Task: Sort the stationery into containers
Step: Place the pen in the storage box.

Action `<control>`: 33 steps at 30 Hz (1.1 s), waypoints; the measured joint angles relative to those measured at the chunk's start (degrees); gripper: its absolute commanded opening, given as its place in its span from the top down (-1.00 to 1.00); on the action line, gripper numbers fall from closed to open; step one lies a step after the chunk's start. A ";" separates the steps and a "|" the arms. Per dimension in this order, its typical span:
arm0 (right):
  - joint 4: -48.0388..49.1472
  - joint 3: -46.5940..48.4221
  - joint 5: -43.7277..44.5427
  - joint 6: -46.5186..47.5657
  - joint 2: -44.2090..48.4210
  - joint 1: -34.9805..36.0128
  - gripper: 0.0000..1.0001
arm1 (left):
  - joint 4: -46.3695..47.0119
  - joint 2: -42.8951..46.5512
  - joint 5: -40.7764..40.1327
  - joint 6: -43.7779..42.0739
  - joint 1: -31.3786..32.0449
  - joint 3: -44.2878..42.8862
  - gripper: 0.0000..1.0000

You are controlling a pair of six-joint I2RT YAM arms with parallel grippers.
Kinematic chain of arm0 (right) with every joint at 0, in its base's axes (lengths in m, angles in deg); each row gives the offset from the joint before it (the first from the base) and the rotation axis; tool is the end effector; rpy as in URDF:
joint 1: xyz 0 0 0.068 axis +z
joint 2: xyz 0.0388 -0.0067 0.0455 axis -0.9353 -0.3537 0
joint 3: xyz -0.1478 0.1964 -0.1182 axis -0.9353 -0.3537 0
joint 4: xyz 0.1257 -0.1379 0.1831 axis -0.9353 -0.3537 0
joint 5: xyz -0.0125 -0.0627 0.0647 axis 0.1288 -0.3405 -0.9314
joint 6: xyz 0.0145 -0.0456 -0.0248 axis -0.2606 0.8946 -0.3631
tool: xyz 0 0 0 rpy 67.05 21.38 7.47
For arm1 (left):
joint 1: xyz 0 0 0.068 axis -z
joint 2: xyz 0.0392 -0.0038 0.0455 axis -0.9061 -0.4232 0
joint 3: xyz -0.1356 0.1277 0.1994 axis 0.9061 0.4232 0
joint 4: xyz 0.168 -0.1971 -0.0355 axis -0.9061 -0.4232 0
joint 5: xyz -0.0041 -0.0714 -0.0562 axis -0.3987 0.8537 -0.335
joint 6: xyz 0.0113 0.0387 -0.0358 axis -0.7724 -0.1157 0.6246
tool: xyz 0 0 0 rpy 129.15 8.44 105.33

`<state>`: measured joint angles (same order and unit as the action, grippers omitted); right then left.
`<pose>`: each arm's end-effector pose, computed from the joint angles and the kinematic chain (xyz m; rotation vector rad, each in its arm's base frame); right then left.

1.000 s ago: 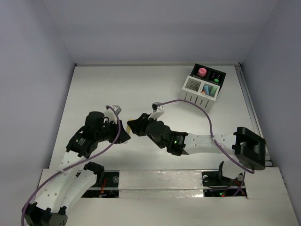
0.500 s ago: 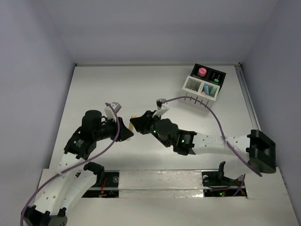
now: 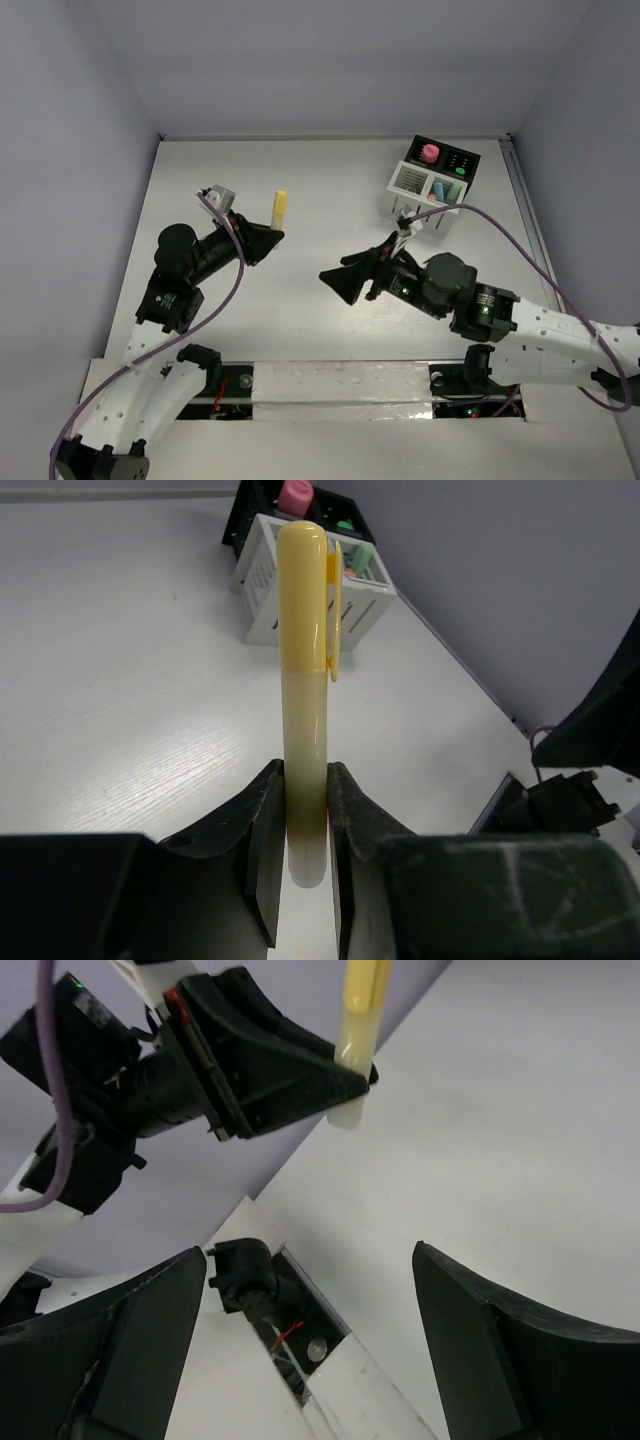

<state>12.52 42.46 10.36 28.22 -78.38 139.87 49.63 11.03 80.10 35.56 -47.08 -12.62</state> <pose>0.0791 0.1979 0.3635 -0.2964 1.7298 1.2262 0.1457 -0.0667 0.3489 0.4166 1.5526 -0.9502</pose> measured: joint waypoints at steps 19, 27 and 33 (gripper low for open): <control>-1.38 16.26 -15.21 16.28 -15.39 -9.33 -0.83 | 16.79 0.28 20.44 13.31 0.00 5.75 1.00; 0.59 16.50 -17.29 15.91 -18.49 -10.54 -0.39 | 20.50 1.05 23.26 16.50 0.00 6.38 1.00; 3.10 16.55 -19.30 14.71 -19.82 -10.64 0.08 | 21.49 1.07 24.02 17.64 0.00 6.84 1.00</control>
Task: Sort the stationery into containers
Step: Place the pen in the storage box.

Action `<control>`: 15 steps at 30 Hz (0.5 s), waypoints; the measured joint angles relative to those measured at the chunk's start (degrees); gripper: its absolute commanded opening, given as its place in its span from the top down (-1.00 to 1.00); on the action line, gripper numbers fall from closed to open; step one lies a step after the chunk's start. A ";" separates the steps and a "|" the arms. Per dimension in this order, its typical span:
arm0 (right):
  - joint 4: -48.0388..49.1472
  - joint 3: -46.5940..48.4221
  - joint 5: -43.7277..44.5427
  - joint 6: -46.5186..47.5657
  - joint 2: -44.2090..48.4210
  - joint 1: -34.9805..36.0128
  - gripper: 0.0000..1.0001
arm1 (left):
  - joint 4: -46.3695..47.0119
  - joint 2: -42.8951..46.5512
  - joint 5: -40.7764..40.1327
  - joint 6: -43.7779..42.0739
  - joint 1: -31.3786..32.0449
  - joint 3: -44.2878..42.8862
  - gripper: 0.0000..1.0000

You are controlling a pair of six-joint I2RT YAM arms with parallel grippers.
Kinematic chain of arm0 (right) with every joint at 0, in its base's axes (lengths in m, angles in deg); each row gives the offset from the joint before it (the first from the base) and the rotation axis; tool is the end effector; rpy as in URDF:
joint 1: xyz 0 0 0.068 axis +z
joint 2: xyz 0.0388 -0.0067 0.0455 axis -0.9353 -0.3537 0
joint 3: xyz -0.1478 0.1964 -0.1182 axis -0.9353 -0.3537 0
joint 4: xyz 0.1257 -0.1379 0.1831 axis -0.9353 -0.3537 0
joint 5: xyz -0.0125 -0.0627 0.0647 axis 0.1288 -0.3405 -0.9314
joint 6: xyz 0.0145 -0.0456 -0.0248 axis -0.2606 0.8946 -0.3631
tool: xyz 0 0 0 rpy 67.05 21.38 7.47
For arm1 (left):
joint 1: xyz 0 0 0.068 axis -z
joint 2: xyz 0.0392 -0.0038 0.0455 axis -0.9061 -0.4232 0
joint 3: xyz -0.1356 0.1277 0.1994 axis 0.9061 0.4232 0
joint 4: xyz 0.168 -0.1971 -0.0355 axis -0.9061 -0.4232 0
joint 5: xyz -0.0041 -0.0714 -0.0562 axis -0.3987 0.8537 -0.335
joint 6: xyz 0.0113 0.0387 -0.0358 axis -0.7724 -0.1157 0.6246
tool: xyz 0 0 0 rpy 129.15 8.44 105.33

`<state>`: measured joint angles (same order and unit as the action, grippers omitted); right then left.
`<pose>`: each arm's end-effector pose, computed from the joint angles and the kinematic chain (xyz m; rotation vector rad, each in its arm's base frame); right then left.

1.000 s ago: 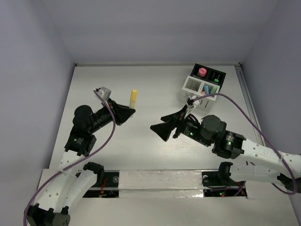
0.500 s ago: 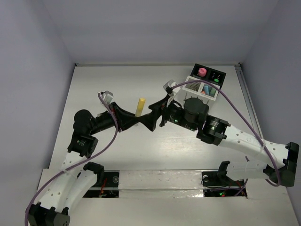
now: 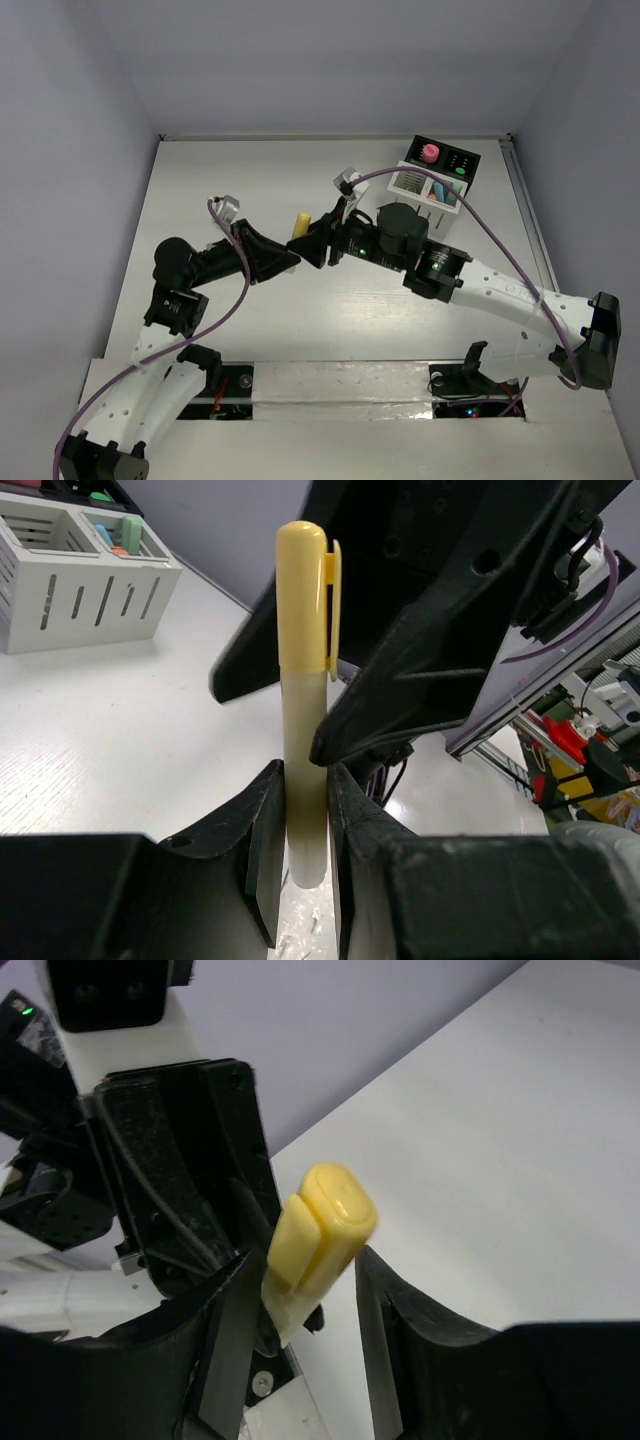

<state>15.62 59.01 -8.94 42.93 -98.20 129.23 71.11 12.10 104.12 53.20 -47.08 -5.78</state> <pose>0.1457 0.2579 0.3920 -0.6259 1.6252 1.1568 0.1306 -0.0730 0.3450 0.6754 1.3912 -1.4003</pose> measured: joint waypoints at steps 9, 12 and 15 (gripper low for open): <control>2.49 0.00 -1.86 -3.45 -0.96 -0.70 1.00 | 1.14 0.09 0.52 -0.66 0.00 0.66 0.86; 2.49 -0.04 -1.60 -3.74 -0.96 -0.72 1.00 | -0.22 0.57 -0.37 -2.10 0.00 0.50 0.25; 2.40 -0.11 0.15 -3.17 -0.81 -1.44 1.00 | -3.63 1.29 -2.01 -3.93 0.00 0.13 -0.20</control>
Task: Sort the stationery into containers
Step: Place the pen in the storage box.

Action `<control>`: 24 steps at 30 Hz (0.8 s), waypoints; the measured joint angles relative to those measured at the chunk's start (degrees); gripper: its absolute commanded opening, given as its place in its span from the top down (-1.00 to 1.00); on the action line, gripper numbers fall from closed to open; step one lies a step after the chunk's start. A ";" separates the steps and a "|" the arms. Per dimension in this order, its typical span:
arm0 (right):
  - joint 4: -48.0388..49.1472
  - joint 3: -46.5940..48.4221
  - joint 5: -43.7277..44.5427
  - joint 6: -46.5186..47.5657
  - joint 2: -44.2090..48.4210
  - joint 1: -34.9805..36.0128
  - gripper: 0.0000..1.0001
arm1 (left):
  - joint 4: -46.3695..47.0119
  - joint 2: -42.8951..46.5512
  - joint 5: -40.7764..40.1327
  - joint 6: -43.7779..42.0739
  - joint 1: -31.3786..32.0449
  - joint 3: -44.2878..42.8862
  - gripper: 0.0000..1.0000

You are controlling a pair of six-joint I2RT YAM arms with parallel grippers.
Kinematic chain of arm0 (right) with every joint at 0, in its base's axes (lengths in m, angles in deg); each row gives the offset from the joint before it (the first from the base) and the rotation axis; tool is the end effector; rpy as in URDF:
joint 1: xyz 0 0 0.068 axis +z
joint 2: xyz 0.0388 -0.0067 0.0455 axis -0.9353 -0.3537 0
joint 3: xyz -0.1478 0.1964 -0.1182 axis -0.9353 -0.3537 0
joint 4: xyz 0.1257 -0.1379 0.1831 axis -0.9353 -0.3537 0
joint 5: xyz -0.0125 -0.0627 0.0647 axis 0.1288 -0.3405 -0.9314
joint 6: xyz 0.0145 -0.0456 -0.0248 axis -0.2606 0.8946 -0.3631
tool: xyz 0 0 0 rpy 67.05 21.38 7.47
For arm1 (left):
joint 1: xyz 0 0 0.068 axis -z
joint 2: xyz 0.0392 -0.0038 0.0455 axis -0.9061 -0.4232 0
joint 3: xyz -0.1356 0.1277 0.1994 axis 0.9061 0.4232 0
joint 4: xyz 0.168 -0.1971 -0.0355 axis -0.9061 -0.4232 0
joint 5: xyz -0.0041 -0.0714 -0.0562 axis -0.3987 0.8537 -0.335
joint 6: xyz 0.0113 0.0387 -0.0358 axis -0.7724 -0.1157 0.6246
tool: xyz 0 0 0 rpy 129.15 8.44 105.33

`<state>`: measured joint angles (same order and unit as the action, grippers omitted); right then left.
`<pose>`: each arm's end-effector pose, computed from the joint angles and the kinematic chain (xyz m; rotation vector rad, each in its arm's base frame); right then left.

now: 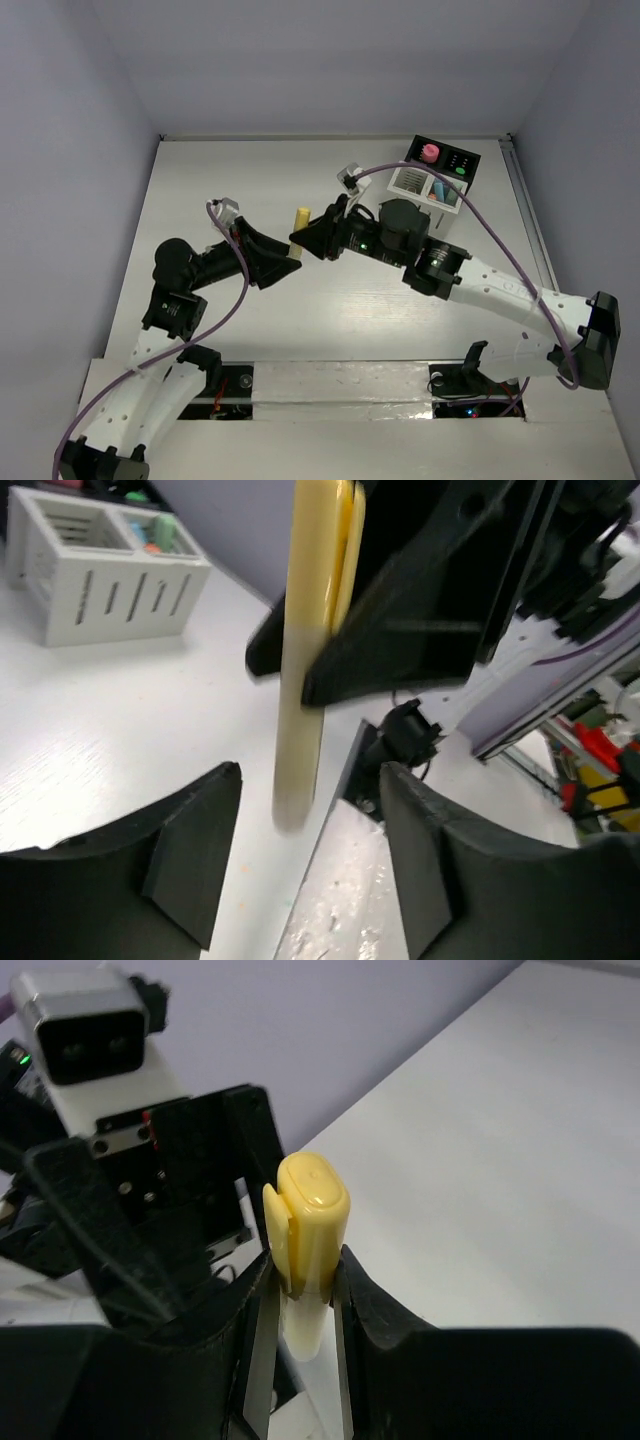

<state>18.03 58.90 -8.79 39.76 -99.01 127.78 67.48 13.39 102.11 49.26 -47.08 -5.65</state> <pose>0.1544 0.2576 0.3920 -0.5524 1.6282 1.1873 0.1287 -0.0717 0.3416 0.6671 1.3993 -1.3405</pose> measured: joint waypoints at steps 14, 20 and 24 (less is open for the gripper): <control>-8.46 -5.88 23.52 1.22 9.57 -29.18 1.00 | -19.80 8.52 -14.95 -12.37 0.00 -1.92 -0.98; -9.33 -10.73 32.74 2.56 9.03 -42.64 1.00 | -22.60 14.88 -21.46 -14.75 0.00 -1.92 -0.98; -4.87 -11.63 36.46 6.62 4.90 -44.87 1.00 | -23.43 16.72 -23.80 -15.19 0.00 -1.92 -0.98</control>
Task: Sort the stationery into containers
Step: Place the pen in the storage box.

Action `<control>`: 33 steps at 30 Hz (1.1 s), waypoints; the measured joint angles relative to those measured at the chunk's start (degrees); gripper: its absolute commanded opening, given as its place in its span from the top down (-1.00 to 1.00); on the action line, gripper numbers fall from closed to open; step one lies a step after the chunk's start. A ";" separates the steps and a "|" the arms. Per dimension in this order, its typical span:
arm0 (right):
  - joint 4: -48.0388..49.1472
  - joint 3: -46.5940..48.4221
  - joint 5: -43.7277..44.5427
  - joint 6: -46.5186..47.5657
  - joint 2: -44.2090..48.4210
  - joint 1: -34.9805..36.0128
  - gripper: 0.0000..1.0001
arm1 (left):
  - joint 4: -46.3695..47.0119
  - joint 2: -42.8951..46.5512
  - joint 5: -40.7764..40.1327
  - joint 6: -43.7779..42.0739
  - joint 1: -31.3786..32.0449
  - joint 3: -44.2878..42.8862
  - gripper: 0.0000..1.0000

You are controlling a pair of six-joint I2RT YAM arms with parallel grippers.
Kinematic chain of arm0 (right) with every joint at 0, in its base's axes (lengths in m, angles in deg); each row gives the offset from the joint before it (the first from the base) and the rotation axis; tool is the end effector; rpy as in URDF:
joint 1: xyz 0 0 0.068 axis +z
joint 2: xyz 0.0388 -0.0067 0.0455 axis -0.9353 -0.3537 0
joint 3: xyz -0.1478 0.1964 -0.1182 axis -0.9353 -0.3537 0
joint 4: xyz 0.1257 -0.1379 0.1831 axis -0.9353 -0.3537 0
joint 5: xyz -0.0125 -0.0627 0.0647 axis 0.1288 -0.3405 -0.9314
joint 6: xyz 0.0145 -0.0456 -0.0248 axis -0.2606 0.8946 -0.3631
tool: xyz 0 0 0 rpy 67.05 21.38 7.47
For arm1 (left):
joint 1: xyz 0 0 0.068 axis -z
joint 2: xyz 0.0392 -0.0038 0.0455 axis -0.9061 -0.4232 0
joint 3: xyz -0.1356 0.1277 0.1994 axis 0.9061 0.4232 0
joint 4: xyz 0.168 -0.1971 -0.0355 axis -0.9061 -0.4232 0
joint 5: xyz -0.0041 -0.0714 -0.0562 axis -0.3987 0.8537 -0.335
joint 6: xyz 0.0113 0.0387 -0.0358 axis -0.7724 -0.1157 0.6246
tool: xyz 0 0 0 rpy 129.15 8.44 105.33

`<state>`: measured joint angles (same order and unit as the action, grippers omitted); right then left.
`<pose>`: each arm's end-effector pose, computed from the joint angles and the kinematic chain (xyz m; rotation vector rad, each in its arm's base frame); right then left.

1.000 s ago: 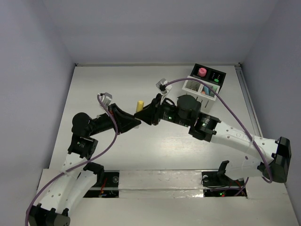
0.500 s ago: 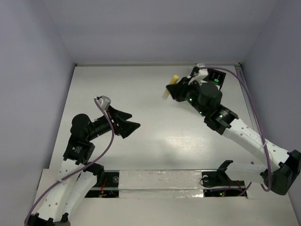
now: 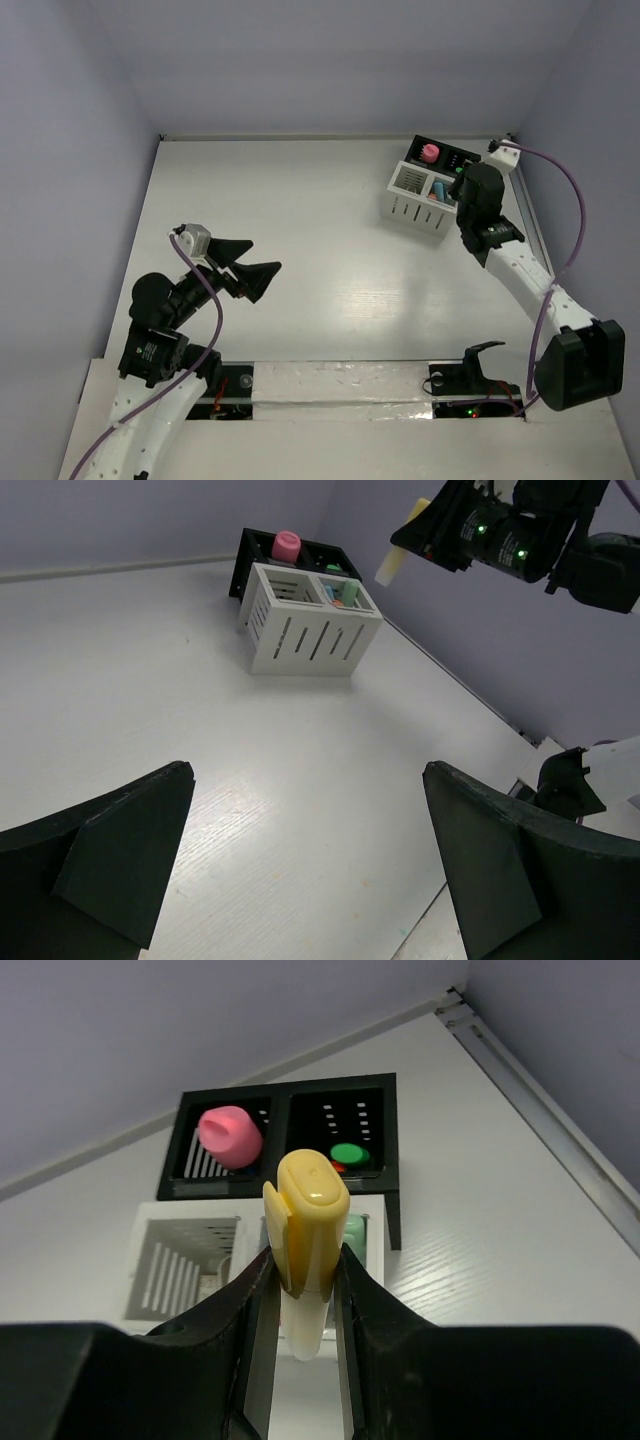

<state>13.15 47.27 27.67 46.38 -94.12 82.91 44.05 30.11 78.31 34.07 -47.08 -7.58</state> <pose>0.2698 0.0462 0.3338 0.4716 1.6897 -0.0820 0.0825 -0.0453 0.3443 0.4315 1.3949 -0.8932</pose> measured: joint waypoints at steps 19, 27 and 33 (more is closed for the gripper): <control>20.96 -5.81 -0.74 13.53 -13.53 -0.17 0.96 | -0.09 -0.13 -0.37 -0.11 0.00 0.13 -0.98; 22.77 -7.58 -2.95 14.25 -14.78 -0.17 -0.57 | -0.11 -0.26 -0.37 -0.11 0.00 0.24 -0.98; 20.22 -7.48 -2.97 12.87 -11.76 -0.17 -1.00 | -0.11 -0.48 -0.37 -0.11 0.00 0.24 -0.98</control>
<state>33.37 39.80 24.70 59.25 -105.87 82.74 43.94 29.63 77.93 33.96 -47.08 -7.33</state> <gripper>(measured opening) 0.994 0.990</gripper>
